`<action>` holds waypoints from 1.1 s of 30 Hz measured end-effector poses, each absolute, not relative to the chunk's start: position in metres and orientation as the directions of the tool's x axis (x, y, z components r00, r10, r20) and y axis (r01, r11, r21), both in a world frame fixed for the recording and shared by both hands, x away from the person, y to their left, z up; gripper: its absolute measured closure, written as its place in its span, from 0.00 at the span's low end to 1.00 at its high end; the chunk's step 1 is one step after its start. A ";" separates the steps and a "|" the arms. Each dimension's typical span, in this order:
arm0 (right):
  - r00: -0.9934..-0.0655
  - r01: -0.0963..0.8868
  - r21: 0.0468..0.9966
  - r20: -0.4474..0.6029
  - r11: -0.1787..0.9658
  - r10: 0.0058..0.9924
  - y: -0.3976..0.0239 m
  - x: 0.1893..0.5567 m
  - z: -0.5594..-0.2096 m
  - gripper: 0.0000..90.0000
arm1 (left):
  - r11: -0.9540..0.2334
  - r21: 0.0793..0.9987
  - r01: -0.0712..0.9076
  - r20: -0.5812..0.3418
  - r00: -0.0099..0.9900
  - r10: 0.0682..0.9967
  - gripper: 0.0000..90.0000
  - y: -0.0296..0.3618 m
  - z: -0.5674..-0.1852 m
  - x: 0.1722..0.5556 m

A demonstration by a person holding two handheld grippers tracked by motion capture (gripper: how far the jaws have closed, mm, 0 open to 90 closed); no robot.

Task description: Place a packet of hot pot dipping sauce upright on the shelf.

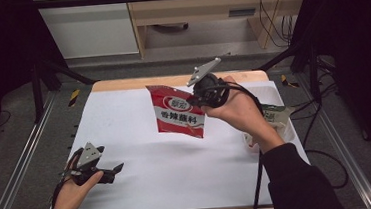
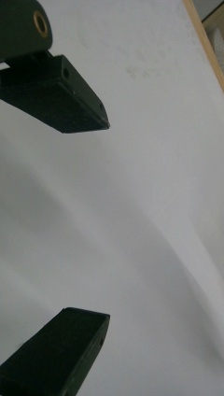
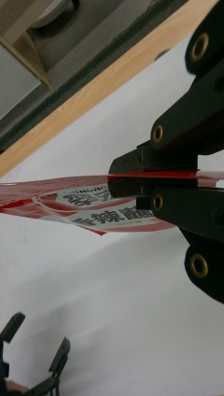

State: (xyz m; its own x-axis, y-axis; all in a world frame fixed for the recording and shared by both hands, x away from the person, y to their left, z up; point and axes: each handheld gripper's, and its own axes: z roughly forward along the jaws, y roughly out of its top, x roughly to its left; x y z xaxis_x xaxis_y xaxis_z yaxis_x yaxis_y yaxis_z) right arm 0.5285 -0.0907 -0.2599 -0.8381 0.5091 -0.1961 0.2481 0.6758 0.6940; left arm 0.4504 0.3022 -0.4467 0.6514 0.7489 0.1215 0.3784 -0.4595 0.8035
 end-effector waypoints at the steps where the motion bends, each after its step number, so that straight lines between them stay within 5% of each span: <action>1: -0.834 0.253 0.701 -0.191 0.667 0.518 -0.095 0.531 -0.257 1.00 | -0.455 0.804 0.381 0.121 0.646 0.754 0.07 0.303 -0.447 0.450; 14: -0.773 0.295 0.720 -0.207 0.629 0.600 -0.152 0.567 -0.220 1.00 | -0.471 0.787 0.400 0.132 0.635 0.761 0.07 0.304 -0.450 0.451; 33: -0.636 0.369 0.755 -0.220 0.542 0.740 -0.243 0.582 -0.225 1.00 | -0.509 0.760 0.404 0.170 0.633 0.756 0.07 0.303 -0.454 0.451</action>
State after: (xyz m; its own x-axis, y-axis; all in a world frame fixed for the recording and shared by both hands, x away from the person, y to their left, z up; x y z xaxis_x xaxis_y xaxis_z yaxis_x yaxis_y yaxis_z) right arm 0.5818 -0.2434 -0.2250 -0.6362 0.7395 -0.2200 0.3693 0.5421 0.7548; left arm 0.4512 0.3030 -0.4545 0.6326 0.7556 0.1704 0.4036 -0.5093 0.7601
